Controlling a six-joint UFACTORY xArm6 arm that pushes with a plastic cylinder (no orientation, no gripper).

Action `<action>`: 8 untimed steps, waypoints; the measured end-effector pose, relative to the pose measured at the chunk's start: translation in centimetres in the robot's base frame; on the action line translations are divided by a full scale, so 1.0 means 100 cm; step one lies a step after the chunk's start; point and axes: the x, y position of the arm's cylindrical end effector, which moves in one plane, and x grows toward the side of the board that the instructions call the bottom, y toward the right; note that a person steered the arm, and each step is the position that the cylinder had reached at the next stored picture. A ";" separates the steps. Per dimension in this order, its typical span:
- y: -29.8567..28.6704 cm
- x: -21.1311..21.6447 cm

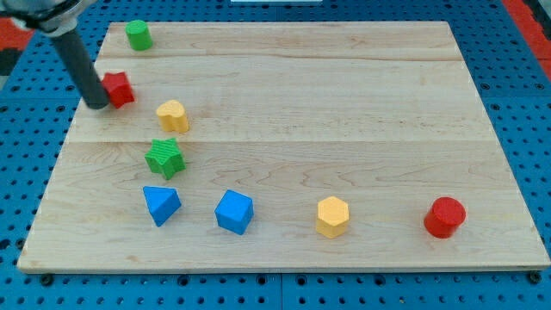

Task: Slide the red star above the yellow heart

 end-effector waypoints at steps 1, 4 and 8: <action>-0.056 -0.005; 0.027 -0.002; 0.069 -0.018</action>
